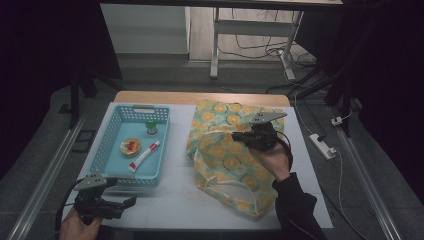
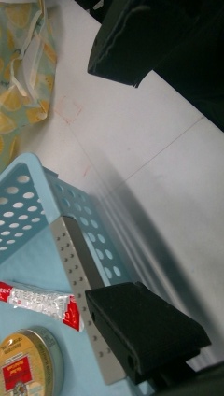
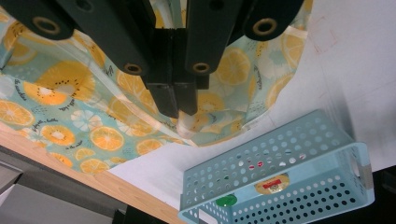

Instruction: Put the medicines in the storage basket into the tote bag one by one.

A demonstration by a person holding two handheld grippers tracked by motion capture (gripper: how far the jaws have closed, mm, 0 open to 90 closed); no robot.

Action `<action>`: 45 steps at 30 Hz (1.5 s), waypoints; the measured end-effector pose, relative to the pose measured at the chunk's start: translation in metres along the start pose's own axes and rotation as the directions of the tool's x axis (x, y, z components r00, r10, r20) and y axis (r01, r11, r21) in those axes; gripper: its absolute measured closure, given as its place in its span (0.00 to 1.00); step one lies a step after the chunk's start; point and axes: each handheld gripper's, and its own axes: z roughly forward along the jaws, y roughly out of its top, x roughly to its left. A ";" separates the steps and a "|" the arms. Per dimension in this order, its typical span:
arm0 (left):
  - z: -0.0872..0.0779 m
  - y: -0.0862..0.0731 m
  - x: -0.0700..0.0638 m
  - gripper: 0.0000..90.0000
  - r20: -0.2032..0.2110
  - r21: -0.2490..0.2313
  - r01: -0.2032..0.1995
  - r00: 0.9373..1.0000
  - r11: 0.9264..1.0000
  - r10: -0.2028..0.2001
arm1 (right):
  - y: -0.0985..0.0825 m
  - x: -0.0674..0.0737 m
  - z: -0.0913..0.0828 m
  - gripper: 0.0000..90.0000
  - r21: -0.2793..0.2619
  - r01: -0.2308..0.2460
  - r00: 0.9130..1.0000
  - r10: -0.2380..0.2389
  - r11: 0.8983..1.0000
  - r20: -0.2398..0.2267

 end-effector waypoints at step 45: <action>0.029 0.071 0.052 0.00 -0.064 0.037 0.019 0.998 0.999 -0.016 | -0.002 -0.003 -0.001 1.00 -0.011 -0.003 1.000 0.003 1.000 -0.002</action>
